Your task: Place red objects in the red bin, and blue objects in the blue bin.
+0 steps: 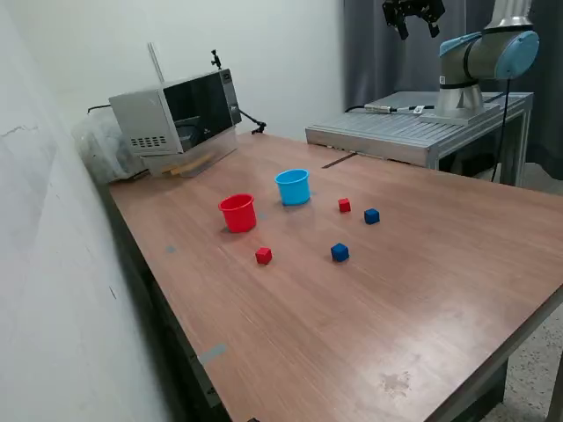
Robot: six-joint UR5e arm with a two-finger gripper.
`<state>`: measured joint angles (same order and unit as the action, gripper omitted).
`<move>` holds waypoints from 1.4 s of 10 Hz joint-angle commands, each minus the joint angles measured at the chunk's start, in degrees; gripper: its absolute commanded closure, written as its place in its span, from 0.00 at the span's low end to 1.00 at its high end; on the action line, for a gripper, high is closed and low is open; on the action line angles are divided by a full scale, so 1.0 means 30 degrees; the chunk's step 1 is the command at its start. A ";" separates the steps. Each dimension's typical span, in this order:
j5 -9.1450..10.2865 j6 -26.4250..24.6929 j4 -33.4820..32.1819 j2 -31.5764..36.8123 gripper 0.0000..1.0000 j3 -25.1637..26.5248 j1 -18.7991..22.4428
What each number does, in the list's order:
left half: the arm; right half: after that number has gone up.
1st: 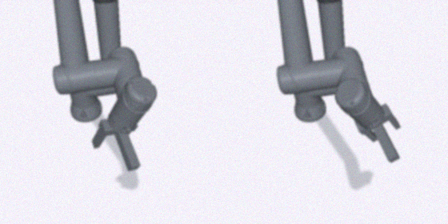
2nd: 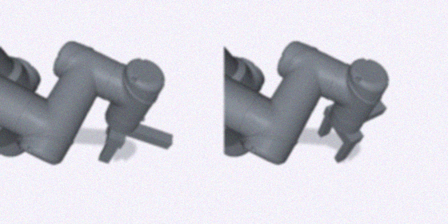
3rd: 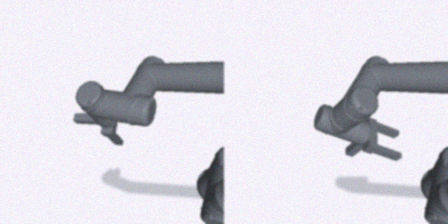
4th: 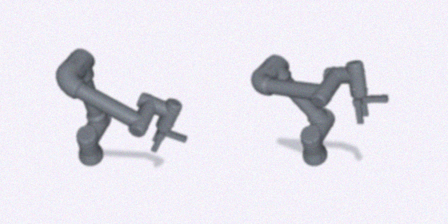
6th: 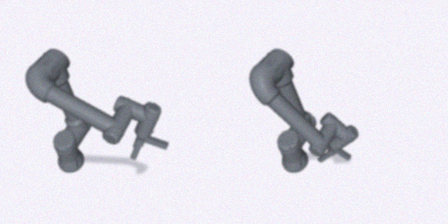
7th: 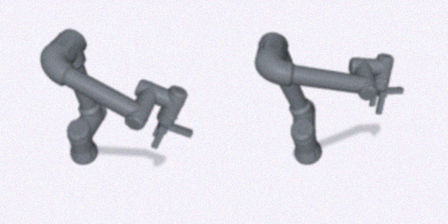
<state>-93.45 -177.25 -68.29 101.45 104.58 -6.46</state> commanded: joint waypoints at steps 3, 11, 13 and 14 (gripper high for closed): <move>0.0037 -0.0068 -0.0058 -0.0007 0.00 0.0032 0.0130; 0.3435 -0.3250 -0.9542 -0.5388 0.00 -0.2099 0.0189; 0.3435 -0.5355 -1.2056 -0.6827 0.00 -0.2515 0.0277; 0.3464 -0.6182 -1.3114 -0.7704 0.00 -0.2632 0.0219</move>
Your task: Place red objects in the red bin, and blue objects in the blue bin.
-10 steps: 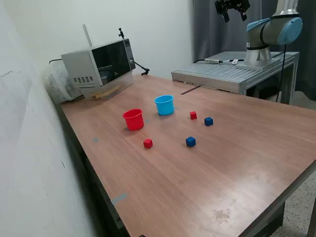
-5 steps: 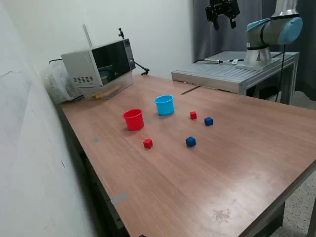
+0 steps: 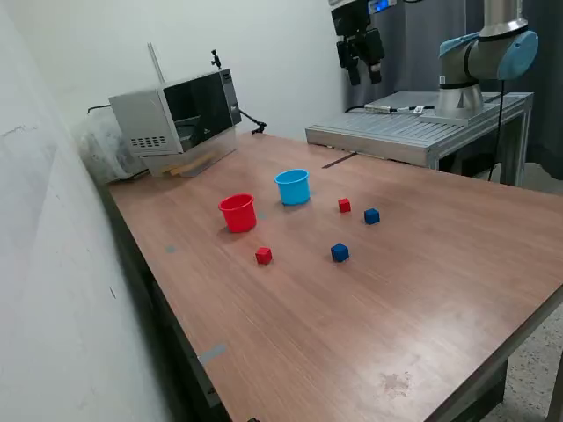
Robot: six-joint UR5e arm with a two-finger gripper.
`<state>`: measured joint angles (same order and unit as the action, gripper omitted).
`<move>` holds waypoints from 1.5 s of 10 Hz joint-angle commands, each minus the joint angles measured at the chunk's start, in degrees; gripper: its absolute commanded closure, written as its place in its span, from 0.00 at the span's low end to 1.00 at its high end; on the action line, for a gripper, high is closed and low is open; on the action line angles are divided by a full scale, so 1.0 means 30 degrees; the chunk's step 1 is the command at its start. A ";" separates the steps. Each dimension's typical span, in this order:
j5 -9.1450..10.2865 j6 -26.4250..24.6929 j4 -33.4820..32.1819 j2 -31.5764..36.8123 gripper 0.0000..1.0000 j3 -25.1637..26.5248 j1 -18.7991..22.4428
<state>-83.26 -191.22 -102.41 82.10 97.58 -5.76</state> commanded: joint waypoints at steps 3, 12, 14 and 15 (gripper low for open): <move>0.0067 -0.2588 -0.5378 -0.5175 0.00 -0.0007 -0.0246; -0.0780 -0.2413 -0.7522 -0.8350 0.00 0.0725 -0.1215; -0.0812 -0.2093 -0.7871 -0.8761 0.00 0.0608 -0.1155; -0.0812 -0.1771 -0.7961 -0.8762 0.00 0.0608 -0.0894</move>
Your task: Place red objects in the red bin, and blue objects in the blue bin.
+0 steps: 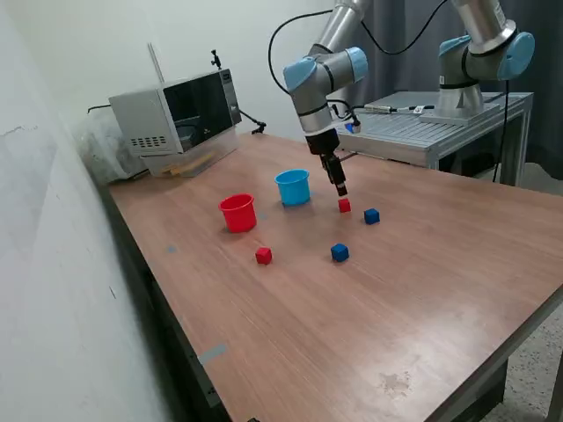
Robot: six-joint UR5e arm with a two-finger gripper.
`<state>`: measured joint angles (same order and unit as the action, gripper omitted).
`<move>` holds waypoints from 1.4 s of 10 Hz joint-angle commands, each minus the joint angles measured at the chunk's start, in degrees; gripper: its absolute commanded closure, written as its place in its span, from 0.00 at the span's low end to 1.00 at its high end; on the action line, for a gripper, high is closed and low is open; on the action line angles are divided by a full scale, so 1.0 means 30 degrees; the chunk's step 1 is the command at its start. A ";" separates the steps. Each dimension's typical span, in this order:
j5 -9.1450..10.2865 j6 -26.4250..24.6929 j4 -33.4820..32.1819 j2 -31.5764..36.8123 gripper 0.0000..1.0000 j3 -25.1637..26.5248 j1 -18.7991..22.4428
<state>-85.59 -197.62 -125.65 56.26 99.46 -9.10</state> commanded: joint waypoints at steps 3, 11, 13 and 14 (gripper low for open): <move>-0.0034 0.0920 -0.0187 -0.0441 0.00 -0.0195 0.1099; -0.0093 0.0950 -0.0656 -0.1293 0.00 -0.0195 0.0895; -0.0471 0.0950 -0.0772 -0.1206 0.00 -0.0166 0.0895; -0.0618 0.0950 -0.0802 -0.1118 0.00 -0.0137 0.0924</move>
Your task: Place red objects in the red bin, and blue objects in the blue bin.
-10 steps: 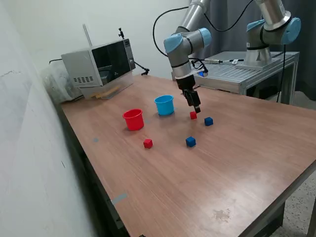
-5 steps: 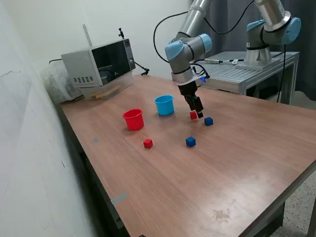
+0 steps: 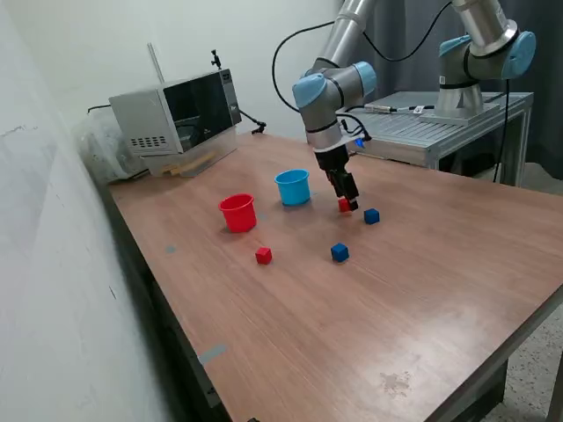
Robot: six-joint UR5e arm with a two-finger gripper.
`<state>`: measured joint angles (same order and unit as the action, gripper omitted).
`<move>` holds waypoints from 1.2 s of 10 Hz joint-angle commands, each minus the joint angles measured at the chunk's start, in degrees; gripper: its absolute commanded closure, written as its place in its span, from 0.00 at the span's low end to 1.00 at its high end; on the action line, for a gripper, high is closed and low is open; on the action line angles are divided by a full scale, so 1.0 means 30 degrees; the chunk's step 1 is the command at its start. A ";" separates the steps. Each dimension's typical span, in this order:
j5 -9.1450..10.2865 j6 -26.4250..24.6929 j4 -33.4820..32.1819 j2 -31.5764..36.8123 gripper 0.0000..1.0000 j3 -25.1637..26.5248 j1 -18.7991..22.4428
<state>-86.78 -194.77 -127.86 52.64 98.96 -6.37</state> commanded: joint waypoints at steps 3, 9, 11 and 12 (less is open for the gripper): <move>-0.0254 0.0465 -0.0360 0.0411 1.00 0.0001 0.0044; -0.0166 0.1201 0.0314 0.0730 1.00 -0.0757 0.0104; -0.0196 0.1318 0.0401 0.1814 1.00 -0.2334 -0.0014; -0.0254 0.1289 0.1127 0.1991 1.00 -0.3241 -0.0043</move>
<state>-87.39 -190.93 -126.17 57.27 92.85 -6.30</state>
